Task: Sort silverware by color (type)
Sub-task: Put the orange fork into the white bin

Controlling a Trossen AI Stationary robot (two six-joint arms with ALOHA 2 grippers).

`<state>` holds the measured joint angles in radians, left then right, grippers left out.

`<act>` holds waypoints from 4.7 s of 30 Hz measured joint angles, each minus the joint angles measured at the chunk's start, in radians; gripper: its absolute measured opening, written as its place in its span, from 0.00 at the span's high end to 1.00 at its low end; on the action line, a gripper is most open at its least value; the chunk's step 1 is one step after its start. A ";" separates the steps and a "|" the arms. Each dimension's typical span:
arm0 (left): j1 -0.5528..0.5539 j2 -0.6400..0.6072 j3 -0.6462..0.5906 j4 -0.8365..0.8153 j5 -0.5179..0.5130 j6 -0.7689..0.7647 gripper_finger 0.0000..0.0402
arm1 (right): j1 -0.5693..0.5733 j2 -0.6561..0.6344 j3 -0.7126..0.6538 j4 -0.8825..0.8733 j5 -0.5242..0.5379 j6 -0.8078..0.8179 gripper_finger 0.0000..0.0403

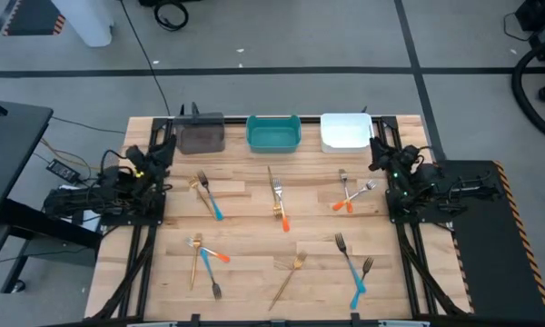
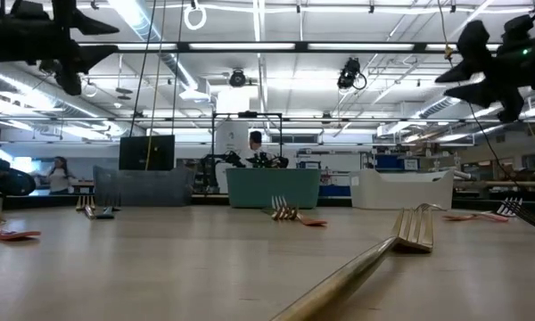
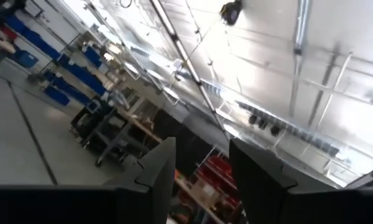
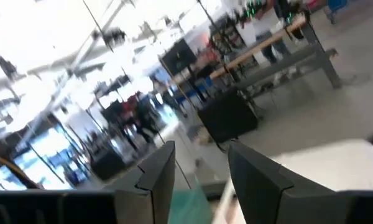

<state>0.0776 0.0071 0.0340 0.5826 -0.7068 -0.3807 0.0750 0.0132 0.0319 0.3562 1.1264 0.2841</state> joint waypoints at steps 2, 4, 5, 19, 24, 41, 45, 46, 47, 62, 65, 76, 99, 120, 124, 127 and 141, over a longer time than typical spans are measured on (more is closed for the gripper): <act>-0.001 0.001 0.052 -0.080 0.029 0.000 0.62 | 0.000 0.000 0.003 0.115 -0.005 -0.115 0.61; -0.001 0.013 0.137 -0.222 0.057 0.000 0.63 | 0.000 0.000 0.031 0.163 -0.020 -0.220 0.61; -0.002 0.026 0.190 -0.310 0.063 0.001 0.64 | 0.000 0.000 0.058 0.162 -0.024 -0.257 0.61; -0.001 0.418 0.818 -0.923 0.065 0.145 0.64 | 0.043 0.357 0.588 -0.316 0.087 -0.515 0.61; -0.001 0.510 0.922 -1.111 0.052 0.128 0.64 | 0.043 0.522 0.711 -0.391 0.172 -0.515 0.61; 0.000 0.663 0.926 -1.271 0.029 0.078 0.64 | -0.074 0.754 0.756 -0.512 0.062 -0.131 0.61; 0.000 0.687 0.926 -1.271 0.030 0.092 0.64 | -0.107 0.845 0.757 -0.580 -0.054 0.048 0.61; 0.000 0.692 0.926 -1.272 0.029 0.106 0.64 | -0.114 0.874 0.757 -0.594 -0.087 0.090 0.61; 0.000 0.697 0.926 -1.275 0.030 0.122 0.64 | -0.120 0.904 0.757 -0.607 -0.120 0.125 0.61; 0.000 0.706 0.926 -1.416 0.031 0.207 0.64 | -0.216 1.283 0.832 -0.638 -0.531 0.352 0.61; 0.000 0.707 0.926 -1.435 0.031 0.183 0.64 | -0.244 1.313 0.880 -0.724 -0.607 0.351 0.61; 0.000 0.705 0.906 -1.497 0.031 0.183 0.64 | -0.336 1.322 1.051 -1.247 -0.717 0.532 0.61; 0.000 0.706 0.804 -1.432 0.031 0.183 0.64 | -0.353 1.427 1.064 -1.506 -0.965 0.719 0.61; 0.000 0.706 0.804 -1.432 0.031 0.183 0.64 | -0.352 1.473 1.063 -1.592 -1.106 0.674 0.61; 0.000 0.706 0.804 -1.432 0.031 0.183 0.64 | -0.337 1.473 1.058 -1.632 -1.078 0.706 0.61; 0.000 0.706 0.804 -1.432 0.031 0.183 0.64 | -0.322 1.473 1.013 -1.602 -1.053 0.708 0.61; 0.000 0.706 0.804 -1.432 0.031 0.179 0.64 | -0.343 1.474 0.784 -1.304 -1.055 0.710 0.61</act>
<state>0.0772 0.7134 0.8379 -0.8494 -0.6758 -0.2020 -0.2679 1.4868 0.8155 -0.9480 0.0714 0.9943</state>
